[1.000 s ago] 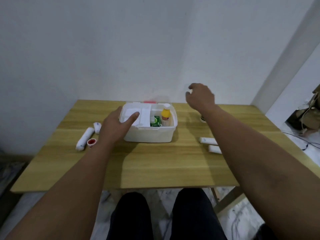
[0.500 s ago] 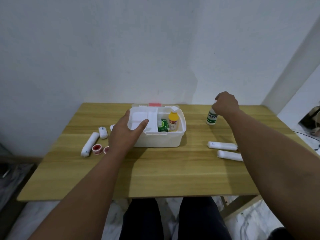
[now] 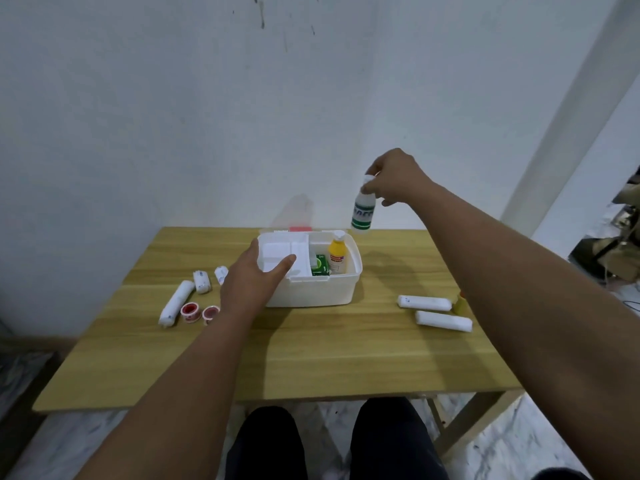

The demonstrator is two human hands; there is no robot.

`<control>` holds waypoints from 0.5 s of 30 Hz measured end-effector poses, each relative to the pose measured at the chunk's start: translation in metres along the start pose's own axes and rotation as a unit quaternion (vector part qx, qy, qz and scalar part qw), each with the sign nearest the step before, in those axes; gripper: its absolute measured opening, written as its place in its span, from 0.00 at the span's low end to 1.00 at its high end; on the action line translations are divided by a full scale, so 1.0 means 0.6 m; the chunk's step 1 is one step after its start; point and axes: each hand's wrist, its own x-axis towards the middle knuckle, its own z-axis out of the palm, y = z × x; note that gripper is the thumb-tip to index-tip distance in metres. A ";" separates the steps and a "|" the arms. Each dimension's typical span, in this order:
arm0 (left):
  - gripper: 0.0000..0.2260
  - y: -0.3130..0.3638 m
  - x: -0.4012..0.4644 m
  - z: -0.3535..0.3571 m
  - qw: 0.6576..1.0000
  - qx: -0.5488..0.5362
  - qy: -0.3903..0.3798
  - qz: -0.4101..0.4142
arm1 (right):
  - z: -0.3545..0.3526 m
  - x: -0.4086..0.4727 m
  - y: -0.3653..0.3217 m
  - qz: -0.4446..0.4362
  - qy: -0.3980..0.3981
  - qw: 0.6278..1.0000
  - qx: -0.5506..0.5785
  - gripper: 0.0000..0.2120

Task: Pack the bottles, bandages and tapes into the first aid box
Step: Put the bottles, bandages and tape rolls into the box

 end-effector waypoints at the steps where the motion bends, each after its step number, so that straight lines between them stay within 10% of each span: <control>1: 0.47 0.001 -0.002 0.001 1.000 0.001 0.001 -0.002 | 0.002 -0.007 -0.010 -0.007 -0.016 1.000 -0.004 0.19; 15: 0.45 0.005 -0.005 0.005 1.000 -0.004 0.009 -0.004 | 0.116 -0.078 0.010 -0.070 -0.093 0.987 -0.115 0.18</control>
